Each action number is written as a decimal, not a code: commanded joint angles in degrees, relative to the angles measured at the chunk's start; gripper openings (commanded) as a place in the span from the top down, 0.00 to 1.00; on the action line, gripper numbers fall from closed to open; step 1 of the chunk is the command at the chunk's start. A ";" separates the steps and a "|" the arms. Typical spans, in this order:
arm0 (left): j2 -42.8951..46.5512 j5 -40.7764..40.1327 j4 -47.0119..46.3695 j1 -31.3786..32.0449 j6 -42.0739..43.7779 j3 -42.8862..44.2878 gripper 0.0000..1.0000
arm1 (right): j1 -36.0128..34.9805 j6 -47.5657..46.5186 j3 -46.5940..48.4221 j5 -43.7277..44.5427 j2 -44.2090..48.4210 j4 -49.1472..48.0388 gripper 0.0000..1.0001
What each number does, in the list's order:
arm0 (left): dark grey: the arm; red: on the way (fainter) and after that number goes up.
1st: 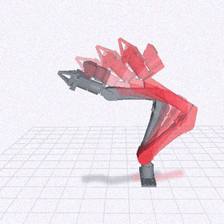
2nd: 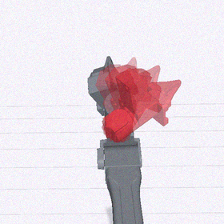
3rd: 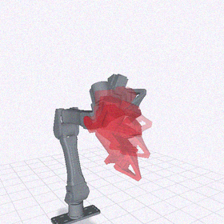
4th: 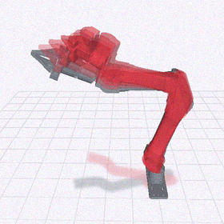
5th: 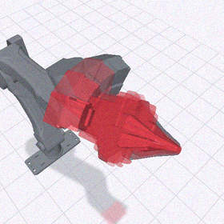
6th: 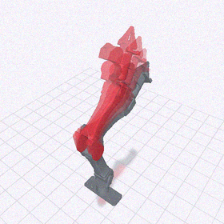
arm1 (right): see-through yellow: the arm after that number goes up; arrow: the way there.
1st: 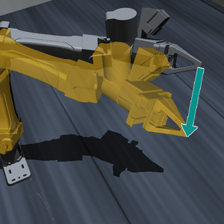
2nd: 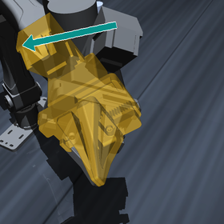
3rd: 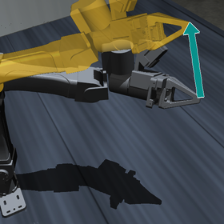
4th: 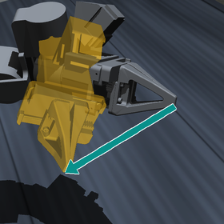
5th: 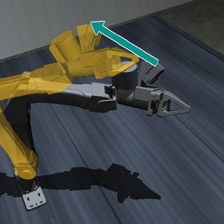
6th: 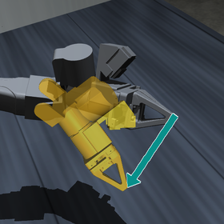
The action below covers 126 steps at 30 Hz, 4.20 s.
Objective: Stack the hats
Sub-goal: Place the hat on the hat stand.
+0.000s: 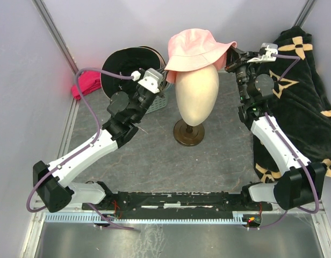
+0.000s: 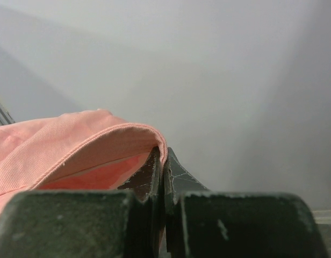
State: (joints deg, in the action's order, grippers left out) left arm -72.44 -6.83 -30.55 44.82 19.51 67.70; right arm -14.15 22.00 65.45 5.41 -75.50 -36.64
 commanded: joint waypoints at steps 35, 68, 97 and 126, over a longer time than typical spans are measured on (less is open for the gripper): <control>6.17 -0.09 -24.29 0.09 -0.67 -12.25 0.97 | 1.05 -0.08 -13.80 4.40 5.55 -14.92 0.82; 7.56 11.37 -18.60 0.16 -3.17 -7.34 0.97 | 1.04 4.00 -15.54 5.39 5.05 -16.40 0.79; 14.51 15.72 -11.11 1.87 -3.39 -14.96 0.97 | 1.06 9.46 -25.93 10.47 2.36 -29.53 0.75; 9.33 16.91 -3.61 7.60 4.87 -10.55 0.97 | 1.06 7.80 -22.77 7.17 1.68 -26.02 0.59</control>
State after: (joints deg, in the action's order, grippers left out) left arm -62.89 7.70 -34.35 50.92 21.04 52.93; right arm -14.33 31.09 40.07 9.43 -73.56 -64.27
